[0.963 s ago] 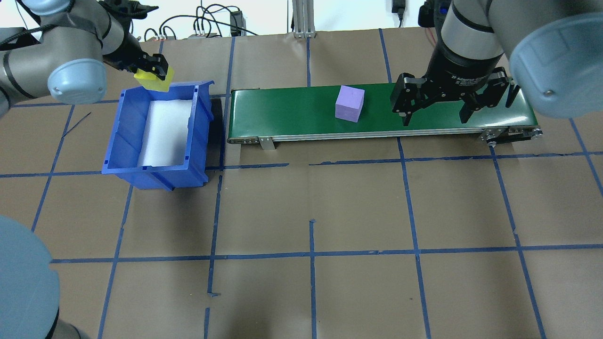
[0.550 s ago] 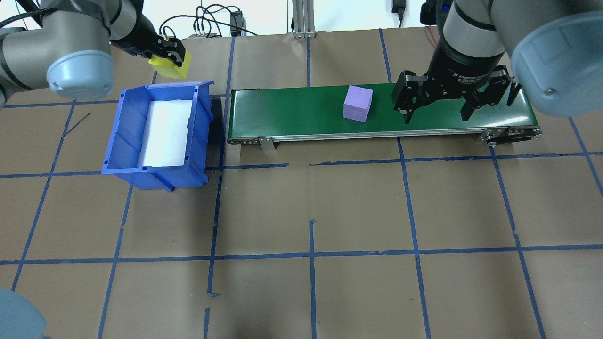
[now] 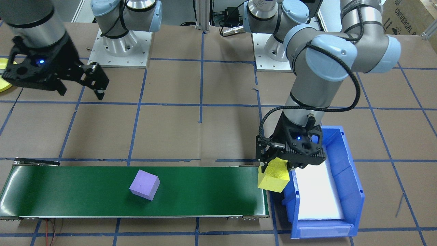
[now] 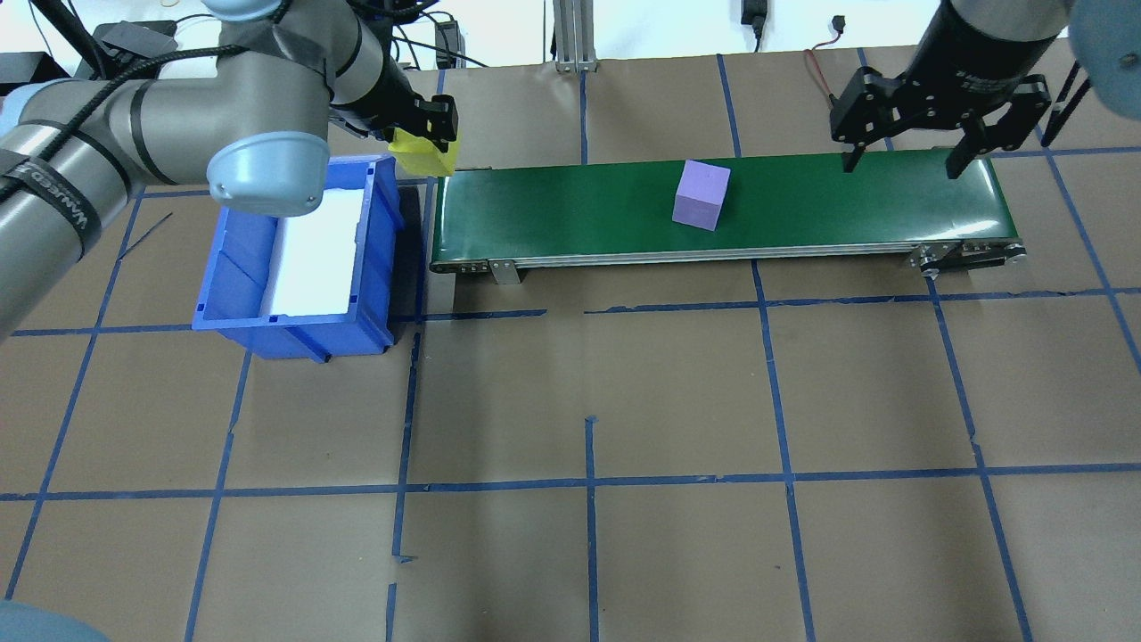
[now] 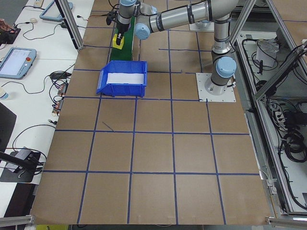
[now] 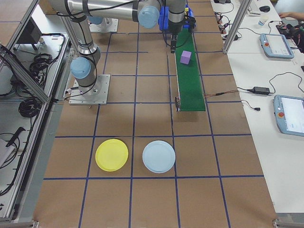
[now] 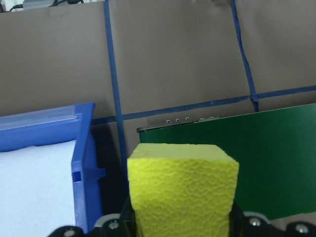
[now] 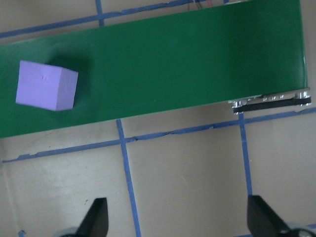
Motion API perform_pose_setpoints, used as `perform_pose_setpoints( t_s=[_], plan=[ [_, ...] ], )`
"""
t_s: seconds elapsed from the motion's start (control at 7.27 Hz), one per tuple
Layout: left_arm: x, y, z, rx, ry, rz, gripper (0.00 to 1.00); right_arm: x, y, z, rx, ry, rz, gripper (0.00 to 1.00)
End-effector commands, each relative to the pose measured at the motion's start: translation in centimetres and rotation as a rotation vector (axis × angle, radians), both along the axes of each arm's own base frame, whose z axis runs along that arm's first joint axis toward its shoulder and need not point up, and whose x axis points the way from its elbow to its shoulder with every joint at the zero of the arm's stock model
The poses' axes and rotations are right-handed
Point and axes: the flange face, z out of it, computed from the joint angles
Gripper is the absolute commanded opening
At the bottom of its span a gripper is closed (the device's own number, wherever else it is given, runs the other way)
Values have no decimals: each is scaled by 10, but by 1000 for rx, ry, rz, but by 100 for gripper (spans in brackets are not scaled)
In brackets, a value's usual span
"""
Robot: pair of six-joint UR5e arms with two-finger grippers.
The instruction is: Move block left to right into plate
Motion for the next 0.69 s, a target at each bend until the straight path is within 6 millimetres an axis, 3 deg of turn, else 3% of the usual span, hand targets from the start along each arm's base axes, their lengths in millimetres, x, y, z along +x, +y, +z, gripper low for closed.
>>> perform_pose_setpoints(
  t_s=[0.0, 0.28, 0.41, 0.55],
  plan=[
    [-20, -7, -49, 56, -6, -30, 36, -53, -49, -51, -24, 8, 29, 100],
    [-25, -11, -68, 64, -7, -38, 36, -127, -76, -122, -3, -131, 59, 99],
    [-24, -12, -68, 66, -11, -38, 36, -152, -85, -147, -11, -152, 106, 97],
    [-24, -12, -72, 72, -17, -38, 51, -155, -88, -172, -19, -220, 147, 98]
  ],
)
